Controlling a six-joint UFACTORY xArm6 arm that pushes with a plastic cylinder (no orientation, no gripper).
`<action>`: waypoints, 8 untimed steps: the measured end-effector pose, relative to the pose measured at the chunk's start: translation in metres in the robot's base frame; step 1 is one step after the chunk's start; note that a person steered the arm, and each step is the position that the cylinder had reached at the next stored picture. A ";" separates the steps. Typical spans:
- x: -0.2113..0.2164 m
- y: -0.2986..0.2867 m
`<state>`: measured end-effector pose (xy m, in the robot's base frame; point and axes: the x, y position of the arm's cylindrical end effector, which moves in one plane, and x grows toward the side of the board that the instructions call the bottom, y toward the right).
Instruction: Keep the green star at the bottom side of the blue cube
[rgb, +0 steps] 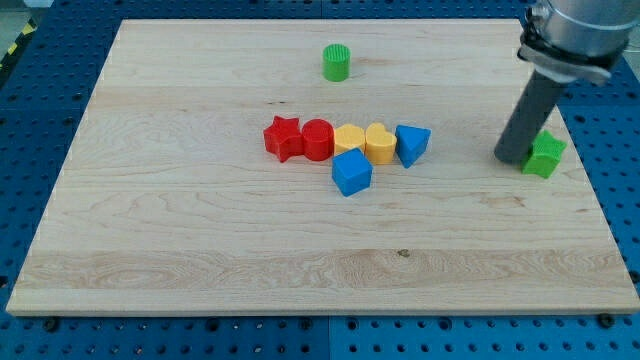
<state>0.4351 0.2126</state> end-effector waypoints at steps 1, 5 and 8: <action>-0.029 0.012; 0.070 0.039; -0.019 0.109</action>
<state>0.4158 0.3221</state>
